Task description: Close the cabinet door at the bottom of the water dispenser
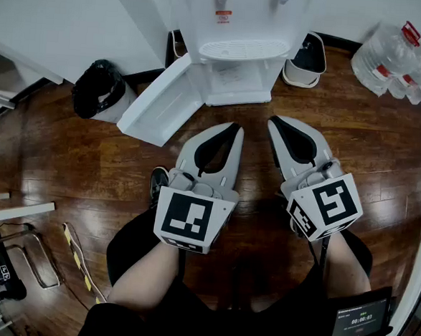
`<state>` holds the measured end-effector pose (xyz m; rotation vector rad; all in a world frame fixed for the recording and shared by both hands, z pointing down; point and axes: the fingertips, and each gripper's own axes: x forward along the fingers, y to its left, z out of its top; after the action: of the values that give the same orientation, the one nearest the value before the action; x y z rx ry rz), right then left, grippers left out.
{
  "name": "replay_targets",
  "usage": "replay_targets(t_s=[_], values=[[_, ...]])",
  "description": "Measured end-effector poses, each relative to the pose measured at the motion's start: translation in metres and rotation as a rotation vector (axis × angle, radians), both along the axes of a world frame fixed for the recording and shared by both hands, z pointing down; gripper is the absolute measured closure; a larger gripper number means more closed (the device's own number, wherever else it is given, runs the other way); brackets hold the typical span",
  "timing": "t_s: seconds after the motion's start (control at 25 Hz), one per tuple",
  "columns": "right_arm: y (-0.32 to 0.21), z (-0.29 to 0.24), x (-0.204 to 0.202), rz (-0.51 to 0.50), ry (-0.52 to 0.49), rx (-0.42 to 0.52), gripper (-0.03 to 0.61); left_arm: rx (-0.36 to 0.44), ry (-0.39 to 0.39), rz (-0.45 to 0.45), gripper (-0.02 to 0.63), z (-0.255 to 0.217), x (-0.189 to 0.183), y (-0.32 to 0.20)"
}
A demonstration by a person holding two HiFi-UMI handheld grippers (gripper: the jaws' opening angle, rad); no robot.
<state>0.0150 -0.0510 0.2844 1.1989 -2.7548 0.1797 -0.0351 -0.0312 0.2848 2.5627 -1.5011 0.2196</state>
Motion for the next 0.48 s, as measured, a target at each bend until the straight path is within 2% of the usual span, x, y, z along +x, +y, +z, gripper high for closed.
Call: replay_targets(t_s=[0.16,0.2,0.48], values=[[-0.002,0.004,0.001,-0.002,0.005,-0.008,0.574,0.021,-0.051,-0.014,0.594,0.016,-0.01,-0.006],[-0.002,0.005,0.001,-0.002,0.004,-0.012,0.574,0.009,-0.07,-0.017,0.592,0.023,-0.014,-0.008],[-0.006,0.01,0.002,-0.009,-0.017,-0.053,0.574,-0.12,-0.177,-0.064,0.477,0.071,-0.049,-0.014]])
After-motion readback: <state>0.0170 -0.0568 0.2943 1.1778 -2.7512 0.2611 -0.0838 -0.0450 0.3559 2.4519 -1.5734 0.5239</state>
